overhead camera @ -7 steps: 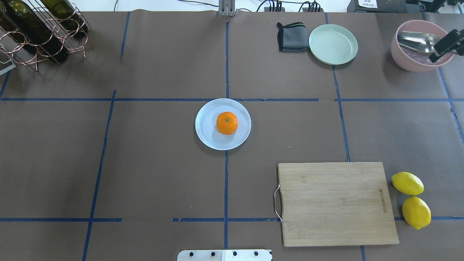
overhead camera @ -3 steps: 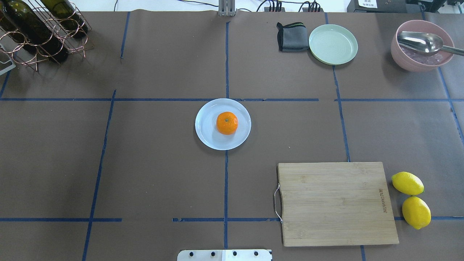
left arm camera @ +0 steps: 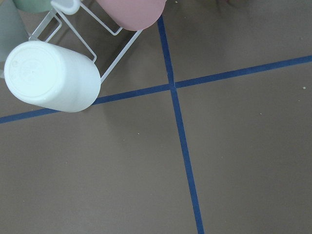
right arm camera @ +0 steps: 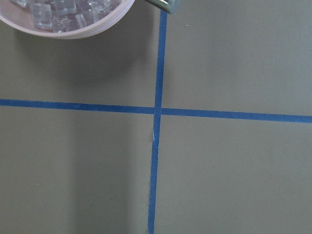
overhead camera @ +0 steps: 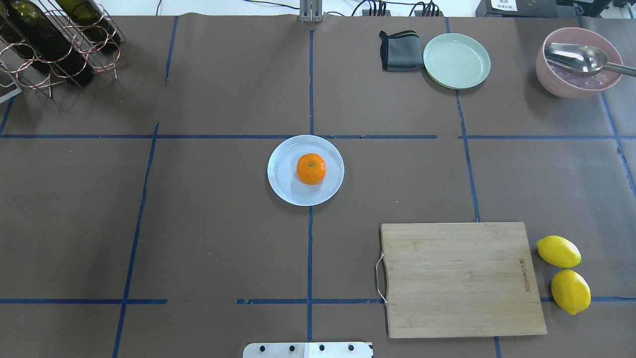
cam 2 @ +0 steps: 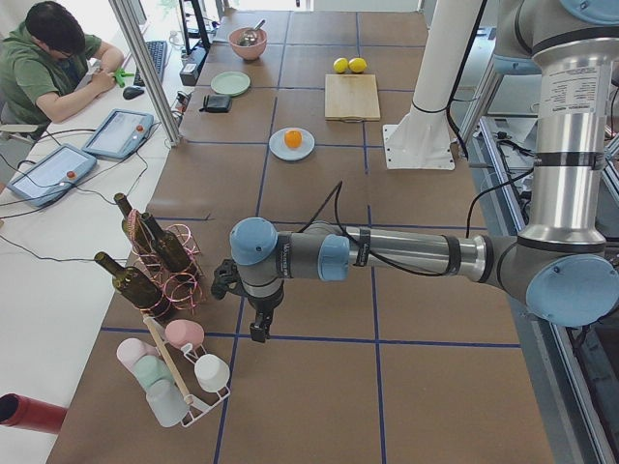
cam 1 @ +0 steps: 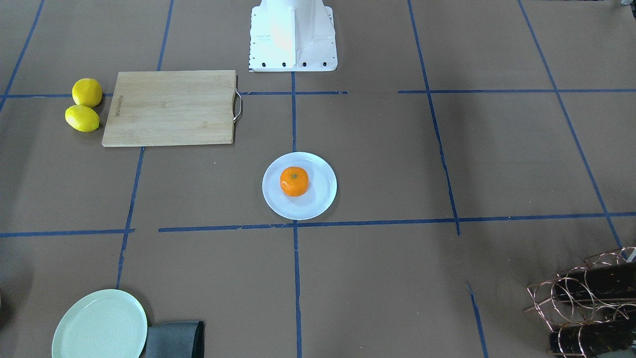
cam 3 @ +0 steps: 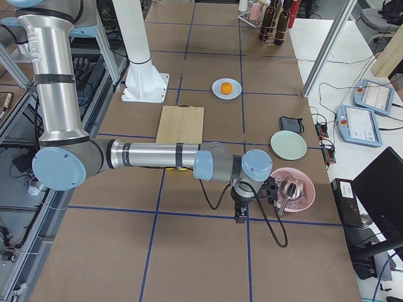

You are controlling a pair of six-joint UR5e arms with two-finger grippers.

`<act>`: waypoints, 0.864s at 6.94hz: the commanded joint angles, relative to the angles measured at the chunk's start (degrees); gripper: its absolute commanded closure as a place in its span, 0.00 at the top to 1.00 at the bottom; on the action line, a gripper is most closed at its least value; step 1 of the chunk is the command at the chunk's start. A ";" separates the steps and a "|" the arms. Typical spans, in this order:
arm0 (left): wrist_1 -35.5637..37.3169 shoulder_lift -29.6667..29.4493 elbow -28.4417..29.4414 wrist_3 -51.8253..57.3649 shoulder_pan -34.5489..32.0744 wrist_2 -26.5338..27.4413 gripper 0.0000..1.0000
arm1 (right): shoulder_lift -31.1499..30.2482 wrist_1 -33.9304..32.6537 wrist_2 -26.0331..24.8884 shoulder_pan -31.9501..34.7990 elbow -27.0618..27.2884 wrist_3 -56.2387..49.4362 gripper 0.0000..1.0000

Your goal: Pick orange to plate

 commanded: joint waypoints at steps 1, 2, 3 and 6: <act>0.00 0.03 -0.08 0.00 -0.09 0.02 1.00 | 0.38 1.55 0.01 0.02 0.05 1.00 1.00; 0.00 0.03 0.01 0.00 -0.09 -0.06 1.00 | -0.40 6.53 0.01 0.02 -0.82 1.43 1.00; 0.00 0.03 0.01 0.00 -0.09 -0.06 1.00 | -0.49 7.10 0.01 0.02 -0.83 3.35 1.00; 0.09 0.38 0.18 0.00 -0.18 -0.06 1.00 | -0.40 7.10 0.45 0.11 -0.39 3.46 1.00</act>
